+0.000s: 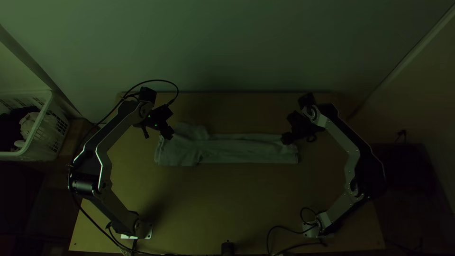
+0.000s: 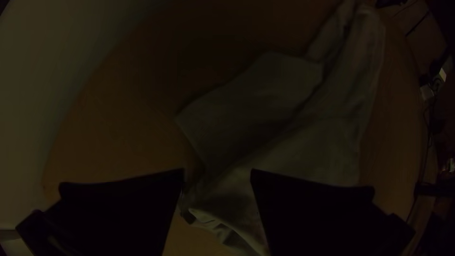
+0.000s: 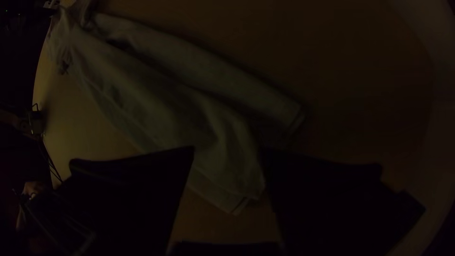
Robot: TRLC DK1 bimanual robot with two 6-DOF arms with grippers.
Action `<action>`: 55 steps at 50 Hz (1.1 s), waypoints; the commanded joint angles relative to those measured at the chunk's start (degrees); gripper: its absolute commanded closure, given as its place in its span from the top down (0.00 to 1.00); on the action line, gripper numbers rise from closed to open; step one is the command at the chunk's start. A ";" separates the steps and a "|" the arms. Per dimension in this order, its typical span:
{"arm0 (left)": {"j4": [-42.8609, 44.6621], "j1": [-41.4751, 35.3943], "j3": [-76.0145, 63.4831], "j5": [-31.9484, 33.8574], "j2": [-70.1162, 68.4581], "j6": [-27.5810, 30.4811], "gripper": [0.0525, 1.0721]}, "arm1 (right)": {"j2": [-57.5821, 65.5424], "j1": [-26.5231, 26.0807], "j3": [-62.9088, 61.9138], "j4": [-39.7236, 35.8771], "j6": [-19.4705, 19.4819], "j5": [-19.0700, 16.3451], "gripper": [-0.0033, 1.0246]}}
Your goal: Fold the t-shirt
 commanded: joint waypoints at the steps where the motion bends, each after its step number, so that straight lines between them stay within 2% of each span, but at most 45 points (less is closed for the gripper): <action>1: 0.57 0.20 -0.92 -0.14 -0.11 -2.39 0.96 | 0.97 -0.83 1.19 0.11 1.39 0.04 0.96; 13: -0.31 2.04 -2.85 -0.23 -6.62 -5.99 0.96 | -1.67 -4.44 0.67 -0.15 4.20 -0.58 0.96; 19: -0.31 3.10 -5.05 -0.14 -11.98 -9.68 0.96 | -2.63 -6.37 -2.06 -0.06 5.08 -4.36 0.96; 29: -0.31 4.24 -7.25 -0.14 -17.78 -12.76 0.96 | -2.81 -7.78 -5.57 1.96 7.19 -8.05 0.96; 39: -0.84 4.50 -9.62 0.03 -17.87 -14.78 0.96 | -3.42 -7.95 -6.01 2.48 7.28 -7.96 0.96; 55: -0.57 9.42 -11.20 6.36 -11.80 -19.88 0.96 | -5.27 -7.78 -5.75 2.48 6.58 -7.96 0.96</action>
